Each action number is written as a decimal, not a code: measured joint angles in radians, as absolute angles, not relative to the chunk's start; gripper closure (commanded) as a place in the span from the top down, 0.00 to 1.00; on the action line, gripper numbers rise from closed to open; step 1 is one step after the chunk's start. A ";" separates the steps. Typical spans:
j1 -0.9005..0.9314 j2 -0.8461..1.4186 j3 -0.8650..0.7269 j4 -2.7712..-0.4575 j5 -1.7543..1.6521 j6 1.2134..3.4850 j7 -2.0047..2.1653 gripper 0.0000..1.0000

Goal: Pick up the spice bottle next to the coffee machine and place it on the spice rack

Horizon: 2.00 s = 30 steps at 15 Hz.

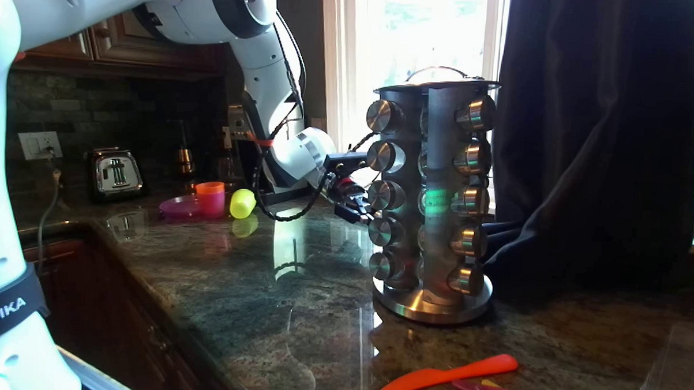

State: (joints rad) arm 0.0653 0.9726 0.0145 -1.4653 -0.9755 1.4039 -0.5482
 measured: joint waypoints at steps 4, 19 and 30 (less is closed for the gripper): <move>0.056 0.982 0.010 -1.465 -0.977 1.404 -0.556 0.25; 0.056 0.985 -0.004 -1.464 -0.996 1.401 -0.559 0.25; 0.056 0.994 -0.005 -1.454 -0.997 1.392 -0.553 0.25</move>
State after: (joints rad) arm 0.0563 0.9944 -0.0051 -1.4539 -0.9974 1.3922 -0.5525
